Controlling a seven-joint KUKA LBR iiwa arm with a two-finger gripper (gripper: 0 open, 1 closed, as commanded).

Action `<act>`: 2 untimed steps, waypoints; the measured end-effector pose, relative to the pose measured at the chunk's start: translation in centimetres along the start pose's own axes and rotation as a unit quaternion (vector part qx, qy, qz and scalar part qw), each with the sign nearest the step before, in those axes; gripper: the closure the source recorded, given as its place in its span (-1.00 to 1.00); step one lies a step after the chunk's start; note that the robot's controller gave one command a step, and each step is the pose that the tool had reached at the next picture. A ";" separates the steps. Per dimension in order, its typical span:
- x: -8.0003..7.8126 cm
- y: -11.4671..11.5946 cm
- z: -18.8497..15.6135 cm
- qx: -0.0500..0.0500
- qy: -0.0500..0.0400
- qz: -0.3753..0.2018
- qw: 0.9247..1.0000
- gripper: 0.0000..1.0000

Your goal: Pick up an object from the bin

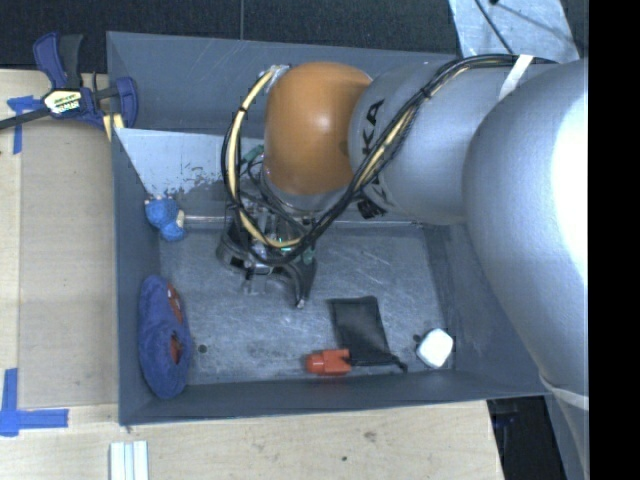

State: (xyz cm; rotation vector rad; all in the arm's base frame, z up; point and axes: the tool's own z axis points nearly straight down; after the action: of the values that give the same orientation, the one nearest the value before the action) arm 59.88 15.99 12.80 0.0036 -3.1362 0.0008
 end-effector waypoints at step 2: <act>-3.3 -2.3 4.6 -0.006 -0.015 -0.105 0.994 1.00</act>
Offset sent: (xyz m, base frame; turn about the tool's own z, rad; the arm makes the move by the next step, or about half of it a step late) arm 0.0254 -0.0298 -0.0580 -0.2117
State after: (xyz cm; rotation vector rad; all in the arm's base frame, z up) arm 63.11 13.65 8.19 0.3375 -3.1475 -0.0195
